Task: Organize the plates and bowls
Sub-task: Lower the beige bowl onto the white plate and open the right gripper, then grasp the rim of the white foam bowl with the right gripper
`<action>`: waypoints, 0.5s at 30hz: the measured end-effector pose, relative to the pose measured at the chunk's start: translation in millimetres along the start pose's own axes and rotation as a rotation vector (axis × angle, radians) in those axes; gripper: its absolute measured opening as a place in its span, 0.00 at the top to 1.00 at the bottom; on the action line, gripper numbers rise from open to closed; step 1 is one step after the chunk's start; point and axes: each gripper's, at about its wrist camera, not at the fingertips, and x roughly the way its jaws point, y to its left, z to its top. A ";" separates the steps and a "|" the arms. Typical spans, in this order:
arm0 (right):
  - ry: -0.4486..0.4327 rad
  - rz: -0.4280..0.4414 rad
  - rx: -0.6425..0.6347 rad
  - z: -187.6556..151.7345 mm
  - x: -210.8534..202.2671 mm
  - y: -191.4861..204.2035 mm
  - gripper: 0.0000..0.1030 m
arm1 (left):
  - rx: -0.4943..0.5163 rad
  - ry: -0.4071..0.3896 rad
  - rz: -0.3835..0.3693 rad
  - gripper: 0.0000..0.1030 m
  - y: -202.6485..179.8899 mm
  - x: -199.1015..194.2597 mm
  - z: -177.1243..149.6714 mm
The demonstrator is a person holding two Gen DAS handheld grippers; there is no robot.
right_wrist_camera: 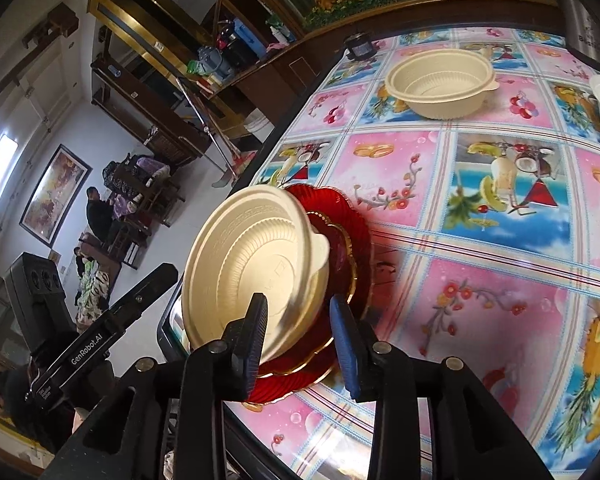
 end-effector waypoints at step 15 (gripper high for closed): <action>-0.158 -0.077 0.223 -5.5 -73.1 -111.3 0.65 | 0.416 0.068 -0.147 0.32 -149.8 16.9 -55.4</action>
